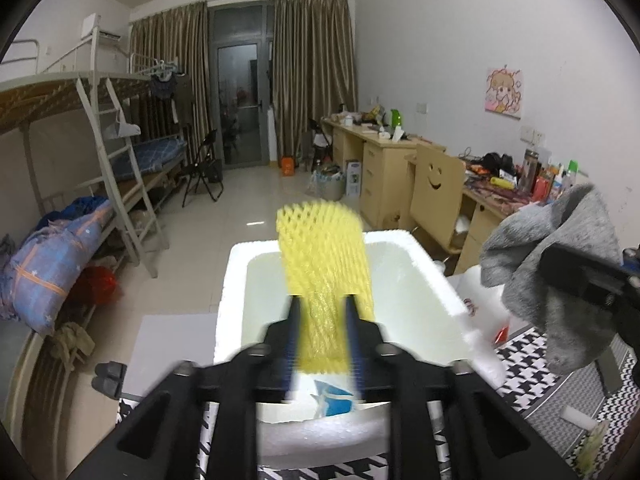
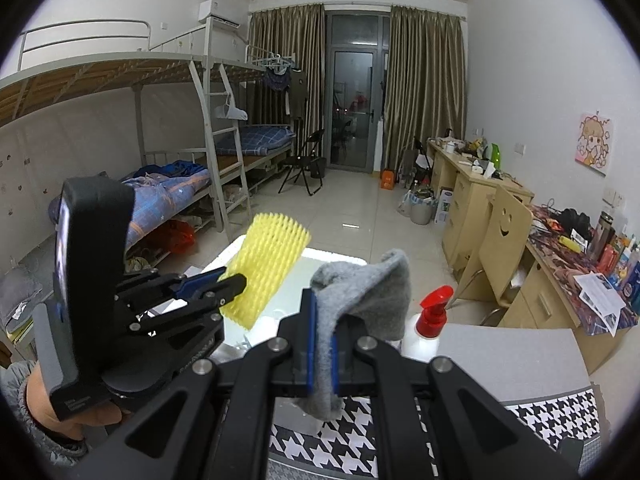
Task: Organize soft objects
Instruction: 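Open the left gripper over the foam box to drop the yellow sleeve, then lower the grey cloth into the foam box and open the right gripper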
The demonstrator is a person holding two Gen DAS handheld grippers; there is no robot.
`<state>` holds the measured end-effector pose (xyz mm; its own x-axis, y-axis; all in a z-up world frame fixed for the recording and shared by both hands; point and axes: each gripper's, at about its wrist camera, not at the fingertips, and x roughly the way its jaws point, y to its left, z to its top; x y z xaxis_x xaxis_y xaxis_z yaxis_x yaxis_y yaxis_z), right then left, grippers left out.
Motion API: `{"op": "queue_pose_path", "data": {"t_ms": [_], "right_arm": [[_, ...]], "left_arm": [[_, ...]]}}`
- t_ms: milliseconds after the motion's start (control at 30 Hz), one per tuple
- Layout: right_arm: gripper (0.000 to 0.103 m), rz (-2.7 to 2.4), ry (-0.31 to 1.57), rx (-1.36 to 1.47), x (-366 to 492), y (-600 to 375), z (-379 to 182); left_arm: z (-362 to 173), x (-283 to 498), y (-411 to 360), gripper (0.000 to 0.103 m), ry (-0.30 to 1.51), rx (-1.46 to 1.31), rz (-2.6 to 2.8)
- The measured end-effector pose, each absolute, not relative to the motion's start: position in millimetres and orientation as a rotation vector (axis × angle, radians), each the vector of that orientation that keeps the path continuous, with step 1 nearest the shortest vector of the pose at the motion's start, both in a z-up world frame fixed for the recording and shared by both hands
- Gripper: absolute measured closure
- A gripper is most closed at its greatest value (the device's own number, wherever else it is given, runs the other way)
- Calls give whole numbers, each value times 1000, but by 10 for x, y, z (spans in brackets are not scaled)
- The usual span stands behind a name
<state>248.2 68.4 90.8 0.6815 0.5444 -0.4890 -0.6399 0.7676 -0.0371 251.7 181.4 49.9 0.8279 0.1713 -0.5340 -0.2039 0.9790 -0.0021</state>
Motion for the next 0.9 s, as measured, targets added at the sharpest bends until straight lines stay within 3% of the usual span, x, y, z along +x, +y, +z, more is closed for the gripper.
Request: {"op": "queue_pose_path", "data": {"t_ms": [133, 333, 900], "right_arm": [[94, 672, 482, -212, 2490, 707, 913], [94, 676, 477, -220, 2487, 768, 908], [94, 734, 497, -255, 2526, 1065, 846]], "left_arm": [[534, 2448, 1837, 28, 542, -59, 212], [634, 2294, 1957, 9, 495, -75, 255], [723, 1872, 2173, 3, 439, -93, 359]]}}
